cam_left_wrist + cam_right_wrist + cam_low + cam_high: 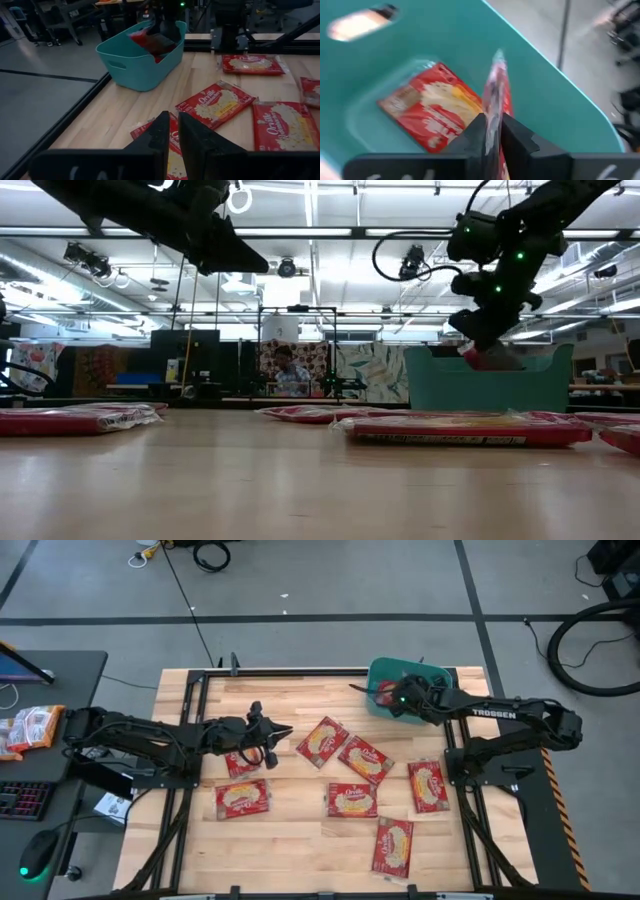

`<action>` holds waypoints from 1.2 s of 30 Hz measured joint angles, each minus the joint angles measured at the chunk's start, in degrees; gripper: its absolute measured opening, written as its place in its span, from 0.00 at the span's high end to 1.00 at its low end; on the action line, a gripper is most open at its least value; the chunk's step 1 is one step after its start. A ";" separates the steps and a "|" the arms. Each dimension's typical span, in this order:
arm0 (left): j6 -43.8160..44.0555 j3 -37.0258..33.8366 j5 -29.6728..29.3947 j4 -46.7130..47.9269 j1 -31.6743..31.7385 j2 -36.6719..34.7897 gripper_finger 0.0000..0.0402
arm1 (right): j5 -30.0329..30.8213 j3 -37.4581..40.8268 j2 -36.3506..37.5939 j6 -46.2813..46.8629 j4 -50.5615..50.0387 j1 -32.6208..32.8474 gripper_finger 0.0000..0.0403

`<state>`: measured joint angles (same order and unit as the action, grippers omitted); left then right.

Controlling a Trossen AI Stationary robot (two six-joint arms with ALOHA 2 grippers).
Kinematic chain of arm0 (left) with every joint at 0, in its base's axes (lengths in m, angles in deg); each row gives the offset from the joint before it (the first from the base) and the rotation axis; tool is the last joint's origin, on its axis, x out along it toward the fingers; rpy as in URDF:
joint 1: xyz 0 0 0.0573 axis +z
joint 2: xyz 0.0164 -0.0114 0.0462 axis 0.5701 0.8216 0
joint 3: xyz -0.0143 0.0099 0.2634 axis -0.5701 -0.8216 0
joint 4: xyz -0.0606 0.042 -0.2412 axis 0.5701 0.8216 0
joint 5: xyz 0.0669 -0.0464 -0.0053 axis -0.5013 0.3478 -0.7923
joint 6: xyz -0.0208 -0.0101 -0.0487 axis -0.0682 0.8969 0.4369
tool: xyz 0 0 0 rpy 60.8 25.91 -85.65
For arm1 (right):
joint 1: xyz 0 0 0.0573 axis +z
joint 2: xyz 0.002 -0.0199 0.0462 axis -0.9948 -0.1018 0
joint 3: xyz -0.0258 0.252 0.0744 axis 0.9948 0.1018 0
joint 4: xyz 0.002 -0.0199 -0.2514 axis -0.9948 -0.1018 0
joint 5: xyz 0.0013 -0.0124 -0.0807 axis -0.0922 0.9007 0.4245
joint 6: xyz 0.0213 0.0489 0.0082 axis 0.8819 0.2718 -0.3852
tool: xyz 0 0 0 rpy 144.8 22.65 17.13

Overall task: Sort popcorn bags into baskets
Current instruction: Put the popcorn bag into the blue bin

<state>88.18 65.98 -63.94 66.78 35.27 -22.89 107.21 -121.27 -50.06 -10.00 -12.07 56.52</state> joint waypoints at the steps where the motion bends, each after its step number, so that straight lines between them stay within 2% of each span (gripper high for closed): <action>1: 0.00 0.00 0.23 0.00 0.00 0.00 0.89 | -1.04 -0.19 0.00 -1.54 0.71 0.00 0.81; 9: -0.02 0.00 0.38 0.00 -0.02 0.00 0.89 | -12.78 -7.75 0.07 -5.27 -1.14 0.62 0.65; 15: -0.04 0.02 0.39 0.56 -0.02 0.02 0.89 | -26.54 -9.10 0.09 -7.02 -0.70 6.74 0.62; 17: -0.07 0.02 0.40 1.54 -0.02 0.02 0.89 | -29.03 -9.10 0.09 -6.96 -0.50 9.94 0.62; 22: 0.07 0.02 0.86 3.06 -0.01 0.06 0.89 | -30.23 -8.25 0.08 -7.10 -0.74 18.73 0.62; 31: -3.05 0.04 13.44 0.13 -0.04 5.96 0.89 | -32.34 -2.28 -0.02 -2.28 -2.51 30.35 0.62; 36: -2.80 0.04 14.39 -2.86 -0.02 9.20 0.89 | -31.97 0.24 -0.24 1.33 -2.55 35.08 0.62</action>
<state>85.38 66.02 -49.55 63.91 35.25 -13.69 75.24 -121.03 -50.29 -8.66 -14.63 91.60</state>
